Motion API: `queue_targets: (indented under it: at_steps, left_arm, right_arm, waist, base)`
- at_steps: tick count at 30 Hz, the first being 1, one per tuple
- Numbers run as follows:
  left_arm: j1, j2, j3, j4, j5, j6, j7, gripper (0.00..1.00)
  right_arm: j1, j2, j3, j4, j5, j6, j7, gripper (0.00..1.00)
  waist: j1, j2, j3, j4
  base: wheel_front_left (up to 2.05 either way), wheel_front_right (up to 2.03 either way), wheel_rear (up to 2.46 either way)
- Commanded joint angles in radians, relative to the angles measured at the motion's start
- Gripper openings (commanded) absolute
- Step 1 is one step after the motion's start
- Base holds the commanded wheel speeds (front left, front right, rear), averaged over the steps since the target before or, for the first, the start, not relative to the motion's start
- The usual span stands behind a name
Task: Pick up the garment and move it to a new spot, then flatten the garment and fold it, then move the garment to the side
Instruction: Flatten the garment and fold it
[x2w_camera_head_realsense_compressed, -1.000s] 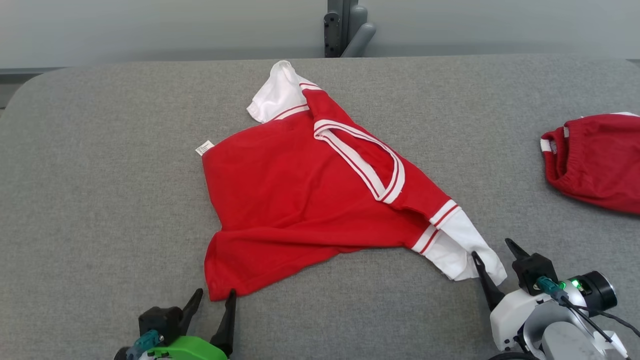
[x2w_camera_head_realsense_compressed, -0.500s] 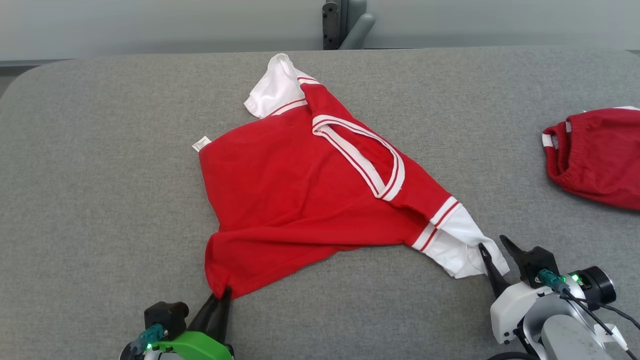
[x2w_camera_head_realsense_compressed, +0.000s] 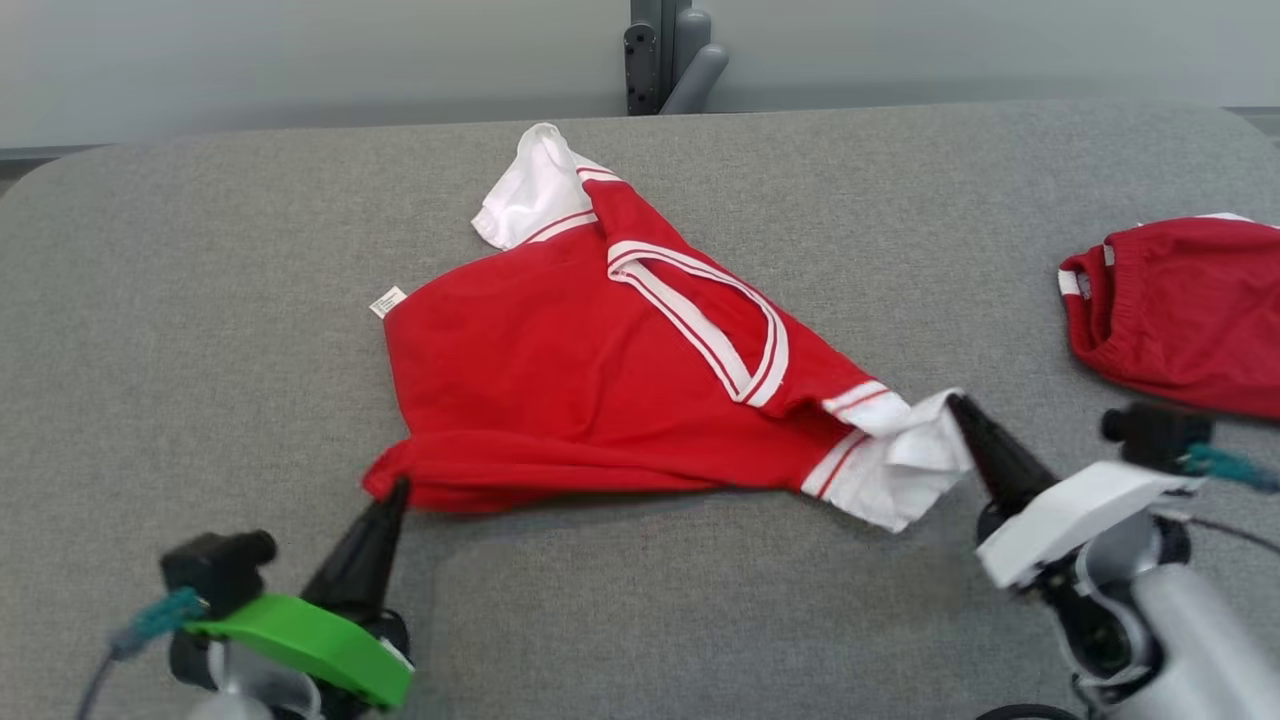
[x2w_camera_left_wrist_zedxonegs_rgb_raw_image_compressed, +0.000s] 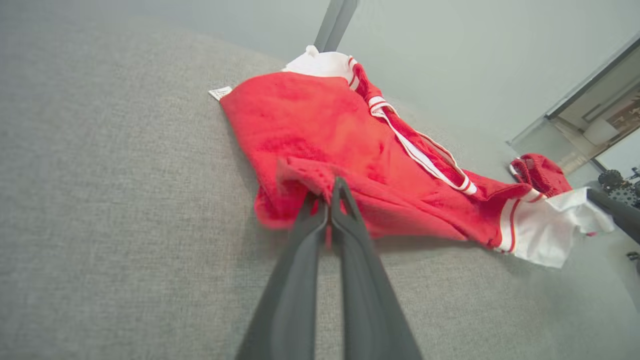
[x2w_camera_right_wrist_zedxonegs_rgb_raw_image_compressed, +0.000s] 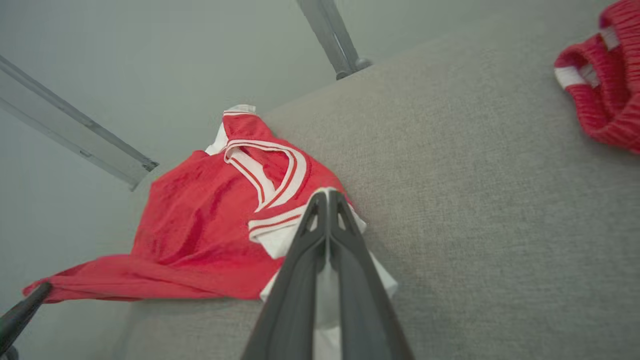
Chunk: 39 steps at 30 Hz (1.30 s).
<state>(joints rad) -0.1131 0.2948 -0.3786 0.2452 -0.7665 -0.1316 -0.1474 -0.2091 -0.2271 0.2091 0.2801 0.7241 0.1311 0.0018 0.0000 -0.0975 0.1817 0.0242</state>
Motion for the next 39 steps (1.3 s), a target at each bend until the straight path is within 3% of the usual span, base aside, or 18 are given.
queue_targets:
  at_steps: [1, 6, 10, 14, 19, 23, 26, 27, 29, 34, 39]
  left_arm:
    - [0.012, 0.03, 0.022, -0.077, -0.039, 0.002, 0.037, 0.0]
    - [-0.02, 0.184, 0.125, -0.476, -0.185, 0.042, 0.264, 0.0]
    - [-0.168, 0.273, 0.198, -0.634, -0.298, 0.082, 0.43, 0.0]
    - [-0.407, 0.327, 0.213, -0.603, -0.366, 0.1, 0.569, 0.0]
    - [-0.762, 0.314, 0.18, -0.363, -0.314, 0.109, 0.635, 0.0]
    - [-1.025, 0.246, 0.133, -0.108, -0.208, 0.099, 0.562, 0.0]
    - [-1.203, 0.203, 0.113, 0.069, -0.095, 0.086, 0.428, 0.0]
    - [-1.203, 0.203, 0.113, 0.069, -0.095, 0.086, 0.428, 0.0]
    - [-1.311, 0.18, 0.116, 0.172, -0.022, 0.091, 0.292, 0.0]
    - [-1.459, 0.12, 0.109, 0.373, 0.068, 0.048, -0.001, 0.0]
    - [-1.398, 0.1, 0.027, 0.471, 0.08, 0.004, -0.094, 0.0]
  right_arm:
    - [0.028, -0.046, -0.022, -0.077, 0.079, -0.001, 0.05, 0.0]
    - [0.043, -0.151, -0.191, -0.401, 0.379, 0.0, 0.252, 0.0]
    - [-0.076, -0.135, -0.343, -0.496, 0.482, 0.0, 0.362, 0.0]
    - [-0.313, -0.064, -0.438, -0.452, 0.446, 0.0, 0.452, 0.0]
    - [-0.737, 0.069, -0.534, -0.259, 0.162, 0.0, 0.513, 0.0]
    - [-1.052, 0.15, -0.601, -0.071, -0.117, -0.001, 0.446, 0.0]
    - [-1.246, 0.171, -0.617, 0.053, -0.251, -0.001, 0.345, 0.0]
    - [-1.246, 0.171, -0.617, 0.053, -0.251, -0.001, 0.345, 0.0]
    - [-1.359, 0.174, -0.6, 0.148, -0.268, -0.001, 0.262, 0.0]
    - [-1.515, 0.174, -0.493, 0.331, -0.208, -0.001, 0.05, 0.0]
    - [-1.383, 0.175, -0.381, 0.338, -0.141, -0.001, -0.02, 0.0]
  waist:
    - [0.0, 0.0, 0.005, -0.002]
    - [0.0, 0.0, 0.048, 0.008]
    - [0.0, 0.0, 0.11, 0.022]
    - [0.0, 0.0, 0.188, 0.038]
    - [0.0, 0.0, 0.305, 0.064]
    - [0.0, 0.0, 0.381, 0.083]
    - [0.0, 0.0, 0.43, 0.09]
    - [0.0, 0.0, 0.43, 0.09]
    - [0.0, 0.0, 0.46, 0.09]
    - [0.0, 0.0, 0.501, 0.076]
    - [0.0, 0.0, 0.497, 0.064]
  base:
    - [0.0, 0.0, 0.0]
    - [0.0, 0.0, 0.0]
    - [0.0, 0.0, 0.0]
    - [0.0, 0.0, 0.0]
    - [0.0, 0.0, 0.0]
    - [0.0, 0.0, 0.0]
    - [0.0, 0.0, 0.0]
    - [0.0, 0.0, 0.0]
    - [0.0, 0.0, 0.0]
    - [0.0, 0.0, 0.0]
    - [0.0, 0.0, 0.0]
